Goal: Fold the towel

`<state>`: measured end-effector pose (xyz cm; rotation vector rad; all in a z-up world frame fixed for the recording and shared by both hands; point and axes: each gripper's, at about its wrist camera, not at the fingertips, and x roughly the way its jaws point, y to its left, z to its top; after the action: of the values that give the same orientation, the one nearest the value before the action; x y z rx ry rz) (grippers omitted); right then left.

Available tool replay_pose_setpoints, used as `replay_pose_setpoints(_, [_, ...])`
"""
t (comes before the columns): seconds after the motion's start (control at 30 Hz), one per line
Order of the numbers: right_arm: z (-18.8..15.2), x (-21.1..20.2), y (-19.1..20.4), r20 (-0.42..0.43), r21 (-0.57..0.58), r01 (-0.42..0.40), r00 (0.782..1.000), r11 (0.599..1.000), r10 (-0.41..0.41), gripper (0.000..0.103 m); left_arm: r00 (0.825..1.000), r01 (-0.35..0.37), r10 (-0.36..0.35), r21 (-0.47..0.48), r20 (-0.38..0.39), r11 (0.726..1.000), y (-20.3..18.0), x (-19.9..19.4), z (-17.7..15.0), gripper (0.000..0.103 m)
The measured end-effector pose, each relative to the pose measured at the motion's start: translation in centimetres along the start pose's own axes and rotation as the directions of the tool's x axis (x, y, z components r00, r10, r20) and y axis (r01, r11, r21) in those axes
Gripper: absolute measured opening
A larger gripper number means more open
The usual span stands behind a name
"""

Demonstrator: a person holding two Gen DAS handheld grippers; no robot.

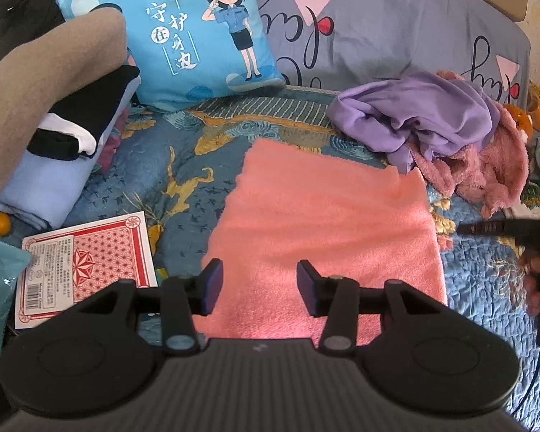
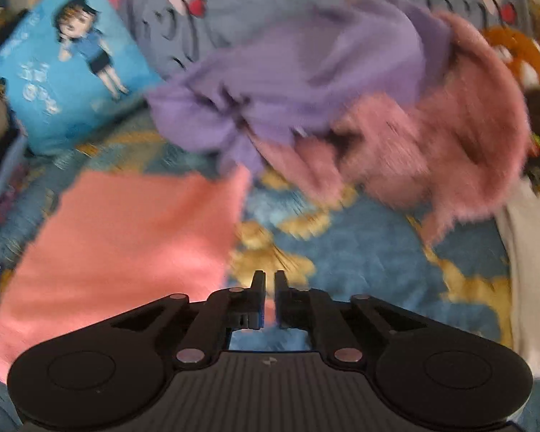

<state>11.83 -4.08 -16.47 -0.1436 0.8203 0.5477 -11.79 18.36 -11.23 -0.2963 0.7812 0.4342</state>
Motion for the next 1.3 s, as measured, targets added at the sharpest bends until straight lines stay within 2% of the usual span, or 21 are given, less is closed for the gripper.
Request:
replay_pose_setpoints(0.1, [2.2, 0.9, 2.3, 0.062, -0.100, -0.002, 0.998, 0.995, 0.008, 0.012, 1.000, -0.001, 0.001, 0.014, -0.006, 1.000, -0.3, 0.2, -0.1, 0.050])
replay_pose_setpoints(0.23, [4.3, 2.8, 5.8, 0.085, -0.275, -0.010, 0.996, 0.961, 0.034, 0.028, 1.000, -0.001, 0.001, 0.019, -0.009, 1.000, -0.4, 0.4, -0.1, 0.050])
replay_pose_setpoints(0.33, [5.3, 4.5, 8.0, 0.066, -0.351, -0.002, 0.997, 0.937, 0.027, 0.028, 1.000, 0.005, -0.005, 0.014, -0.016, 1.000, -0.3, 0.6, 0.0, 0.050])
replay_pose_setpoints(0.5, [6.3, 8.2, 9.1, -0.027, -0.315, 0.003, 1.000, 0.949, -0.012, 0.025, 1.000, 0.016, -0.016, 0.016, -0.025, 1.000, -0.5, 0.9, 0.1, 0.050])
replay_pose_setpoints(0.53, [6.3, 8.8, 9.1, -0.053, -0.302, 0.002, 0.998, 0.953, -0.019, 0.008, 1.000, 0.018, -0.018, 0.016, -0.026, 1.000, -0.5, 1.0, 0.1, 0.050])
replay_pose_setpoints(0.57, [6.2, 9.4, 9.0, -0.076, -0.289, 0.004, 0.997, 0.957, -0.027, 0.003, 0.999, 0.020, -0.020, 0.017, -0.026, 1.000, -0.5, 1.0, 0.1, 0.050])
replay_pose_setpoints(0.6, [6.2, 9.8, 9.0, -0.085, -0.280, 0.010, 0.996, 0.960, -0.035, 0.002, 0.999, 0.022, -0.021, 0.018, -0.026, 1.000, -0.6, 1.1, 0.1, 0.050])
replay_pose_setpoints(0.77, [7.1, 8.9, 8.7, 0.030, -0.224, 0.045, 0.999, 0.974, -0.039, 0.002, 0.999, 0.037, -0.036, 0.015, -0.026, 0.999, -0.6, 1.1, 0.3, 0.050])
replay_pose_setpoints(0.83, [7.7, 9.0, 8.5, 0.038, -0.204, 0.052, 0.998, 0.978, -0.045, 0.002, 0.999, 0.039, -0.039, 0.018, -0.026, 0.999, -0.6, 1.1, 0.3, 0.050])
replay_pose_setpoints(0.93, [7.9, 10.5, 8.6, -0.054, -0.218, 0.046, 0.997, 0.975, -0.059, 0.005, 0.999, 0.043, -0.043, 0.021, -0.025, 0.999, -0.7, 1.1, 0.4, 0.050])
replay_pose_setpoints(0.97, [7.8, 10.6, 8.7, -0.060, -0.227, 0.057, 0.996, 0.972, -0.073, 0.009, 0.999, 0.045, -0.044, 0.023, -0.025, 0.999, -0.8, 1.1, 0.4, 0.050])
replay_pose_setpoints(1.0, [7.8, 10.1, 8.7, -0.024, -0.230, 0.077, 0.996, 0.970, -0.085, 0.012, 0.999, 0.045, -0.045, 0.024, -0.025, 0.999, -0.8, 1.1, 0.4, 0.050])
replay_pose_setpoints(1.07, [7.8, 8.4, 7.9, 0.078, -0.180, 0.102, 0.993, 0.978, -0.089, 0.030, 0.999, 0.042, -0.042, 0.022, -0.024, 0.999, -0.8, 1.1, 0.4, 0.050])
replay_pose_setpoints(1.17, [7.6, 6.7, 5.7, 0.123, -0.081, 0.118, 0.987, 0.990, -0.108, 0.031, 0.999, 0.042, -0.042, 0.020, -0.023, 0.999, -0.6, 1.1, 0.5, 0.050])
replay_pose_setpoints(1.3, [6.1, 6.2, 2.6, 0.072, -0.022, 0.126, 0.990, 0.992, -0.124, 0.032, 0.999, 0.041, -0.040, 0.025, -0.022, 0.999, -0.7, 1.0, 0.4, 0.050])
